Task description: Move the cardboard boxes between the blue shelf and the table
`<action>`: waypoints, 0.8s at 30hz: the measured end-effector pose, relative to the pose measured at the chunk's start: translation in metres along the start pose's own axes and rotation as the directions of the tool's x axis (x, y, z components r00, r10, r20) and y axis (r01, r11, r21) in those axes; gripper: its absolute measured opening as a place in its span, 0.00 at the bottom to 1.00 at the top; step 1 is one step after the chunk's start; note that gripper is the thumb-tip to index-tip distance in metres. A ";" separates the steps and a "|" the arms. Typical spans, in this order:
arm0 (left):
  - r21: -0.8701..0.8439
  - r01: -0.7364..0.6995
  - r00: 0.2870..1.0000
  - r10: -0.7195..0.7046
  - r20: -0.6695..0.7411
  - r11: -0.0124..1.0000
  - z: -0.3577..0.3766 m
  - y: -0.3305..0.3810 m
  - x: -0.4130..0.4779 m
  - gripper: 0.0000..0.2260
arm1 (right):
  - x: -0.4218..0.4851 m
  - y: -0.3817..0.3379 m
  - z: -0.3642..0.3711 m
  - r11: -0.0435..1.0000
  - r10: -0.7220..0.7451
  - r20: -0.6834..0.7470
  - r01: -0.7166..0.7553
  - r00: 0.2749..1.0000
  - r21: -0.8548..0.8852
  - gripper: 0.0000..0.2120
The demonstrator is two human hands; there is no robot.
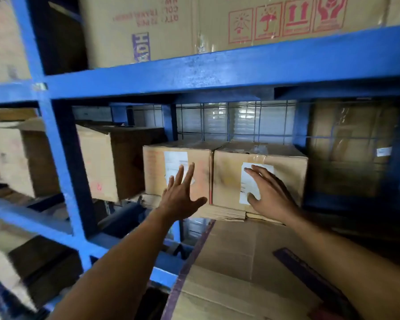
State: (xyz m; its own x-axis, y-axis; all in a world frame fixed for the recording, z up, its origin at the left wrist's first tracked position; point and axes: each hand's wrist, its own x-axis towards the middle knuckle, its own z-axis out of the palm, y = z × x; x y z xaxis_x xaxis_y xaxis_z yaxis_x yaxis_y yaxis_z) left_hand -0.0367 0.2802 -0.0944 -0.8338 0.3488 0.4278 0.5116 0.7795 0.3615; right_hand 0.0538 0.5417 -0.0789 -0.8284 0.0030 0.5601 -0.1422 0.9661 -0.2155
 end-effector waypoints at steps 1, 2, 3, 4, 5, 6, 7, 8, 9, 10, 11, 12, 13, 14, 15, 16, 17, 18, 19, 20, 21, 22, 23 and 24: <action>-0.008 0.021 0.999 -0.021 -0.024 1.000 -0.016 -0.002 -0.027 0.50 | -0.005 -0.019 0.002 0.996 -0.058 0.033 0.056 0.998 0.067 0.34; -0.010 0.044 0.998 -0.044 -0.053 0.999 -0.032 -0.003 -0.058 0.50 | -0.012 -0.043 0.004 0.984 -0.117 0.058 0.108 0.991 0.140 0.33; -0.015 0.073 0.993 -0.074 -0.091 0.997 -0.049 -0.003 -0.092 0.49 | -0.020 -0.069 0.007 0.964 -0.173 0.079 0.152 0.982 0.220 0.32; -0.021 0.116 0.985 -0.118 -0.127 0.993 -0.064 -0.006 -0.128 0.48 | -0.031 -0.098 0.010 0.938 -0.227 0.103 0.189 0.968 0.292 0.30; -0.025 0.172 0.972 -0.174 -0.159 0.985 -0.080 -0.006 -0.167 0.48 | -0.044 -0.130 0.013 0.902 -0.293 0.123 0.231 0.948 0.365 0.29; -0.027 0.251 0.950 -0.252 -0.185 0.968 -0.095 -0.010 -0.209 0.48 | -0.059 -0.164 0.016 0.858 -0.361 0.141 0.269 0.922 0.437 0.28; -0.029 0.336 0.918 -0.334 -0.215 0.942 -0.108 -0.013 -0.254 0.48 | -0.078 -0.199 0.020 0.808 -0.427 0.159 0.296 0.890 0.509 0.27; -0.034 0.421 0.877 -0.416 -0.241 0.907 -0.121 -0.016 -0.300 0.49 | -0.099 -0.235 0.024 0.760 -0.480 0.175 0.307 0.860 0.572 0.26; -0.037 0.497 0.831 -0.488 -0.267 0.867 -0.135 -0.019 -0.346 0.49 | -0.122 -0.270 0.027 0.711 -0.531 0.183 0.317 0.827 0.628 0.25; -0.038 0.570 0.778 -0.555 -0.294 0.820 -0.150 -0.020 -0.394 0.49 | -0.147 -0.305 0.028 0.659 -0.588 0.191 0.329 0.786 0.676 0.25; -0.034 0.643 0.720 -0.618 -0.315 0.765 -0.166 -0.018 -0.440 0.48 | -0.173 -0.340 0.029 0.608 -0.649 0.206 0.337 0.732 0.719 0.25; -0.032 0.709 0.655 -0.674 -0.342 0.705 -0.181 -0.016 -0.485 0.47 | -0.200 -0.374 0.027 0.556 -0.711 0.221 0.342 0.668 0.758 0.25; -0.035 0.768 0.582 -0.720 -0.377 0.639 -0.197 -0.012 -0.529 0.46 | -0.226 -0.408 0.024 0.503 -0.766 0.226 0.343 0.601 0.793 0.26; -0.039 0.820 0.505 -0.754 -0.421 0.571 -0.213 -0.005 -0.572 0.46 | -0.253 -0.440 0.020 0.451 -0.812 0.219 0.344 0.540 0.824 0.26; -0.045 0.863 0.427 -0.775 -0.466 0.503 -0.229 0.002 -0.615 0.46 | -0.281 -0.472 0.015 0.399 -0.851 0.204 0.342 0.485 0.851 0.26; -0.061 0.899 0.349 -0.793 -0.500 0.434 -0.244 0.009 -0.657 0.46 | -0.309 -0.502 0.009 0.349 -0.883 0.187 0.336 0.430 0.875 0.26; -0.080 0.929 0.270 -0.806 -0.527 0.363 -0.259 0.020 -0.696 0.46 | -0.337 -0.531 0.002 0.297 -0.914 0.167 0.328 0.370 0.897 0.25; -0.103 0.954 0.180 -0.814 -0.552 0.280 -0.273 0.032 -0.735 0.47 | -0.365 -0.558 -0.006 0.246 -0.941 0.146 0.321 0.304 0.914 0.24; -0.133 0.970 0.089 -0.810 -0.580 0.201 -0.286 0.045 -0.773 0.47 | -0.393 -0.584 -0.015 0.195 -0.965 0.124 0.315 0.233 0.929 0.24; -0.165 0.978 0.002 -0.793 -0.609 0.129 -0.298 0.059 -0.807 0.47 | -0.420 -0.610 -0.024 0.152 -0.981 0.105 0.308 0.164 0.939 0.24; -0.195 0.978 -0.072 -0.768 -0.637 0.070 -0.309 0.072 -0.838 0.47 | -0.444 -0.635 -0.032 0.113 -0.991 0.087 0.297 0.099 0.948 0.24; -0.230 0.973 -0.149 -0.733 -0.663 0.011 -0.319 0.086 -0.868 0.47 | -0.468 -0.659 -0.041 0.072 -0.997 0.064 0.285 0.038 0.956 0.24; -0.276 0.960 -0.229 -0.697 -0.679 -0.046 -0.327 0.097 -0.897 0.47 | -0.491 -0.681 -0.050 0.034 -0.999 0.040 0.273 -0.018 0.962 0.24; -0.330 0.939 -0.309 -0.657 -0.687 -0.096 -0.335 0.107 -0.925 0.47 | -0.513 -0.702 -0.057 0.003 -0.997 0.022 0.258 -0.071 0.966 0.25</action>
State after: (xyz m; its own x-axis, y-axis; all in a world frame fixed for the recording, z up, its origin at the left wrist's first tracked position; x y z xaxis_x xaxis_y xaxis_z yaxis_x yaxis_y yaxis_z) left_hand 0.8583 -0.1333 -0.1742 0.0637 -0.9778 0.1996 -0.7638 0.0809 0.6403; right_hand 0.6094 -0.1235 -0.1691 0.1882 -0.9694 0.1574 -0.7373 -0.2454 -0.6294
